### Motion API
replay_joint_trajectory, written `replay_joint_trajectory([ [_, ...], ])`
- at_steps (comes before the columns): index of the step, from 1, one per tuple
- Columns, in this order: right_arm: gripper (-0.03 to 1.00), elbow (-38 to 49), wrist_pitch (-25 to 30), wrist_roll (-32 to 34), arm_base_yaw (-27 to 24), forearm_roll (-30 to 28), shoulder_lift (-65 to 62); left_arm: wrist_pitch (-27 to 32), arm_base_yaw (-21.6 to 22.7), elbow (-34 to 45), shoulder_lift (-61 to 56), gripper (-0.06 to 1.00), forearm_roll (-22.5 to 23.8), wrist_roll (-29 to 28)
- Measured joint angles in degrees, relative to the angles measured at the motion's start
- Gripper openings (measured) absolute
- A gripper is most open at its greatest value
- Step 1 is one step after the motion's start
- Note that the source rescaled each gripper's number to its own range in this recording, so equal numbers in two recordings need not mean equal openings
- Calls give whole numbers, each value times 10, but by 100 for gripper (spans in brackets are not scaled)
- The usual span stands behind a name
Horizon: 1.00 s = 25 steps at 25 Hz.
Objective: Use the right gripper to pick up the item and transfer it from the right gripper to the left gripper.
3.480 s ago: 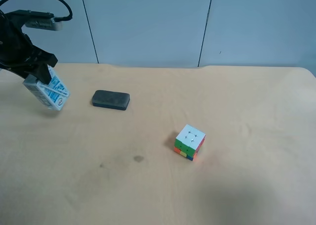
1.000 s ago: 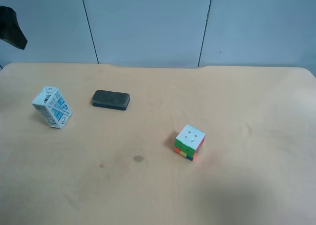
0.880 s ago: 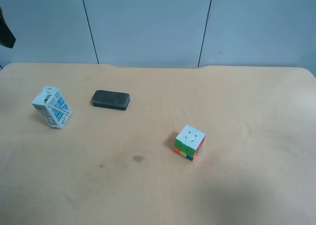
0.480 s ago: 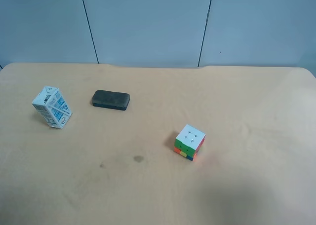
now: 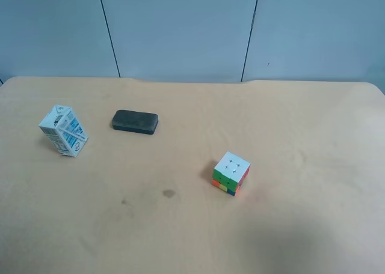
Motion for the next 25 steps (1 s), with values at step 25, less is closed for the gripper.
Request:
replay_joint_trajectory([
  [25, 83, 0, 0, 0, -35, 3, 0, 2, 53, 6, -105, 73, -12, -4],
])
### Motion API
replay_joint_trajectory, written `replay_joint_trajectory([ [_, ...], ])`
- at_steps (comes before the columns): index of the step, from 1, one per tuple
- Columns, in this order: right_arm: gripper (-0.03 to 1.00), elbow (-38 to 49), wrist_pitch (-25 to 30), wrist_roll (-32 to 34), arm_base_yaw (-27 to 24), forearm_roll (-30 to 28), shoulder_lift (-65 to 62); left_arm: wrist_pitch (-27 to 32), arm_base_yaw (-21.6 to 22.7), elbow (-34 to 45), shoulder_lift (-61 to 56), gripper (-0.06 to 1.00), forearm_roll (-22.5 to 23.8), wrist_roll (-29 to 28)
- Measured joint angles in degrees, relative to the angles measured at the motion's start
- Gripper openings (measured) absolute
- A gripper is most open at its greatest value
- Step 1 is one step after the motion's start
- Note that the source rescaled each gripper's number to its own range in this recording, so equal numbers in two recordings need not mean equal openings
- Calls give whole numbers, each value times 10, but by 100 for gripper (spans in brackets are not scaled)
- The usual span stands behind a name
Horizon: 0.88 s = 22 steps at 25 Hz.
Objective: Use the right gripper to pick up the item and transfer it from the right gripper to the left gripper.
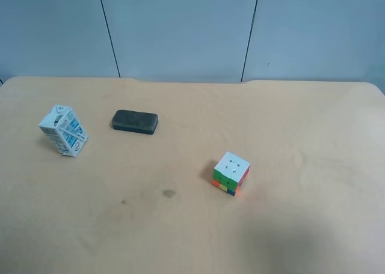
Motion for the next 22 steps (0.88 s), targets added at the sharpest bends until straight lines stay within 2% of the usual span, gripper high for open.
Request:
replay_joint_trajectory([
  [4, 83, 0, 0, 0, -17, 2, 0, 0, 10, 1, 0, 73, 0, -1],
  [22, 83, 0, 0, 0, -17, 2, 0, 0, 10, 1, 0, 73, 0, -1],
])
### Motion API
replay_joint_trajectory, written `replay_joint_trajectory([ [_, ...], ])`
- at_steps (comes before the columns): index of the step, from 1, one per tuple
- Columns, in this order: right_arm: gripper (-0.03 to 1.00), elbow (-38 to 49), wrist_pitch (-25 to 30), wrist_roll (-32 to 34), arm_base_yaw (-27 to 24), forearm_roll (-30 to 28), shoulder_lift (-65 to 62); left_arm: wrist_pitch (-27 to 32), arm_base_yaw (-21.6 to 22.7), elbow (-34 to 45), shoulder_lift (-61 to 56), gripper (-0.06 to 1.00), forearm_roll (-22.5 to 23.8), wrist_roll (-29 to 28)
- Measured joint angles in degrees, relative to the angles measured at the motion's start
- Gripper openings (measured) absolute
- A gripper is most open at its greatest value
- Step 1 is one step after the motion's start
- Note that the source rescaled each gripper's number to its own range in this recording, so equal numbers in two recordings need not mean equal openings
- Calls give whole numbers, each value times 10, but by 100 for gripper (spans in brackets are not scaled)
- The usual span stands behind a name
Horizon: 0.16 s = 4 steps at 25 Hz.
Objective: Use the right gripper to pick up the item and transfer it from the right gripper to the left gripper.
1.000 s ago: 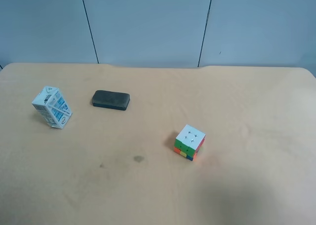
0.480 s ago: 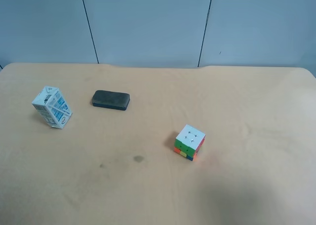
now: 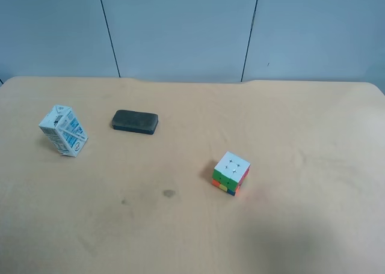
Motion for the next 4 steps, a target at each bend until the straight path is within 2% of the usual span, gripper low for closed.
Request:
replay_joint_trajectory([
  [4, 83, 0, 0, 0, 0, 0, 0, 0, 0, 0, 0, 73, 0, 0],
])
